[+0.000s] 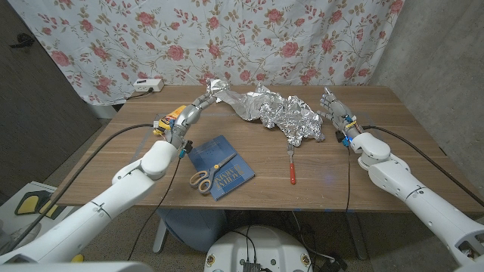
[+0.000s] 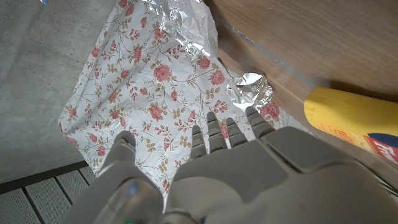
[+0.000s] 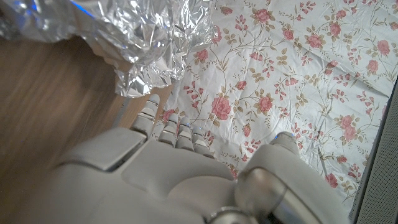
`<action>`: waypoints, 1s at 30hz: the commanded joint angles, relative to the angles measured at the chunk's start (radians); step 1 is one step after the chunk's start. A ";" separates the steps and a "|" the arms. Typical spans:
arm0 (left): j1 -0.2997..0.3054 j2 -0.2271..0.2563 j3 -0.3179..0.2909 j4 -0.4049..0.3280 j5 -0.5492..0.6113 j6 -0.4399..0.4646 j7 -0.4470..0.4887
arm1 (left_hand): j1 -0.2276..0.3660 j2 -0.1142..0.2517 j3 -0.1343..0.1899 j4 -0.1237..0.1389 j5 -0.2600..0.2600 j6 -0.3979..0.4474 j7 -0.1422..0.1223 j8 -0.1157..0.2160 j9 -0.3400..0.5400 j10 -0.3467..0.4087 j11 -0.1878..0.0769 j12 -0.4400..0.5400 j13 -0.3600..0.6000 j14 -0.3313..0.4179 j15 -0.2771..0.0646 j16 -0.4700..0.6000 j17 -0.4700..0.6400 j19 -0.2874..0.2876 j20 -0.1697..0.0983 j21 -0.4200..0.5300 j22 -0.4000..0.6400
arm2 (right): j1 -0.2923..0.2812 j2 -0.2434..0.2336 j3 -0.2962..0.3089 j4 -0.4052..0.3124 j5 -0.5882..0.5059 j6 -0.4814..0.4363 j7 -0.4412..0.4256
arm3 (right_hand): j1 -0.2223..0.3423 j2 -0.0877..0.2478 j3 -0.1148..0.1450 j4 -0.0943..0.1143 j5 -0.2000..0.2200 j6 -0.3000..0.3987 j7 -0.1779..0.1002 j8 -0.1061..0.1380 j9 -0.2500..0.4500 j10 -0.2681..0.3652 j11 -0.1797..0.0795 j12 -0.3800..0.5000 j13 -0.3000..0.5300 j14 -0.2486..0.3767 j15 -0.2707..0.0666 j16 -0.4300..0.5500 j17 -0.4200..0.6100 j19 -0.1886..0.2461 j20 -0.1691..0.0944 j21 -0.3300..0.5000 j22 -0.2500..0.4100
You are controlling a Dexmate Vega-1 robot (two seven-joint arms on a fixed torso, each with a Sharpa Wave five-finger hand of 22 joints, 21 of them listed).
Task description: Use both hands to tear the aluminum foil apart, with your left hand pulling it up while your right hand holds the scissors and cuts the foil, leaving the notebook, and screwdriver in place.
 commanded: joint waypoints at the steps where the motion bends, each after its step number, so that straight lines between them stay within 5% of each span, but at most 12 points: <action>1: 0.035 0.025 0.007 -0.125 0.118 0.170 0.084 | 0.019 -0.007 -0.001 -0.006 -0.001 0.012 -0.003 0.003 0.001 0.020 -0.003 0.008 0.005 0.020 -0.002 0.011 0.001 0.015 0.013 0.004 0.002 | -0.007 -0.002 0.010 0.011 0.008 0.014 -0.001 | 0.011 -0.002 -0.001 -0.008 -0.004 -0.007 0.002 0.005 0.002 -0.005 0.002 0.007 -0.001 -0.007 0.001 0.001 0.003 -0.012 0.002 0.004 0.003; 11: 0.050 0.036 0.006 -0.182 0.168 0.244 0.110 | 0.024 -0.022 -0.006 -0.007 -0.002 0.022 0.001 0.004 0.001 0.036 -0.004 0.011 0.006 0.031 -0.005 0.012 0.001 0.025 0.014 0.004 0.002 | -0.009 -0.010 0.015 0.021 0.013 0.021 0.016 | 0.013 0.002 0.001 -0.010 -0.005 -0.012 -0.016 0.004 0.002 -0.009 -0.027 0.007 -0.003 -0.021 -0.004 -0.001 0.001 -0.023 0.010 0.003 0.003; 12: 0.051 0.037 0.007 -0.186 0.174 0.248 0.113 | 0.029 -0.024 -0.006 -0.007 -0.002 0.022 0.002 0.004 0.001 0.039 0.002 0.011 0.006 0.037 -0.021 0.013 0.000 0.031 -0.001 0.005 0.001 | -0.010 -0.010 0.016 0.022 0.018 0.022 0.020 | 0.013 0.002 0.001 -0.010 -0.005 -0.012 -0.016 0.004 0.002 -0.009 -0.027 0.007 -0.003 -0.021 -0.004 -0.001 0.001 -0.023 0.010 0.003 0.003; 14: 0.057 0.031 0.005 -0.193 0.180 0.255 0.125 | 0.048 -0.030 -0.006 -0.005 -0.001 0.033 0.021 0.003 0.002 0.062 0.003 0.015 0.006 0.049 -0.048 0.009 -0.002 0.067 -0.080 0.010 -0.001 | -0.011 -0.011 0.018 0.022 0.019 0.025 0.022 | 0.014 0.002 0.001 -0.011 -0.005 -0.012 -0.016 0.004 0.002 -0.009 -0.026 0.007 -0.004 -0.024 -0.003 -0.001 0.001 -0.024 0.014 0.003 0.003; 16: 0.058 0.030 0.007 -0.211 0.194 0.291 0.133 | 0.058 -0.031 -0.005 -0.004 -0.001 0.046 0.034 0.006 0.002 0.086 0.002 0.021 0.006 0.062 -0.063 0.010 -0.004 0.086 -0.107 0.012 -0.003 | -0.012 -0.011 0.018 0.023 0.016 0.032 0.021 | 0.014 0.003 0.001 -0.011 -0.005 -0.013 -0.017 0.004 0.001 -0.011 -0.028 0.006 -0.004 -0.026 -0.002 -0.002 0.001 -0.025 0.016 0.004 0.003; 30: 0.073 0.052 0.020 -0.311 0.272 0.435 0.146 | 0.070 -0.036 -0.006 -0.004 0.000 0.065 0.043 0.009 0.001 0.108 0.006 0.026 0.005 0.079 -0.060 0.010 -0.005 0.098 -0.098 0.009 -0.004 | -0.010 -0.013 0.010 0.022 -0.013 0.046 0.012 | 0.015 0.004 0.002 -0.013 -0.006 -0.013 -0.017 0.005 0.001 -0.011 -0.022 0.007 -0.005 -0.033 -0.010 -0.002 0.000 -0.029 0.022 0.004 0.003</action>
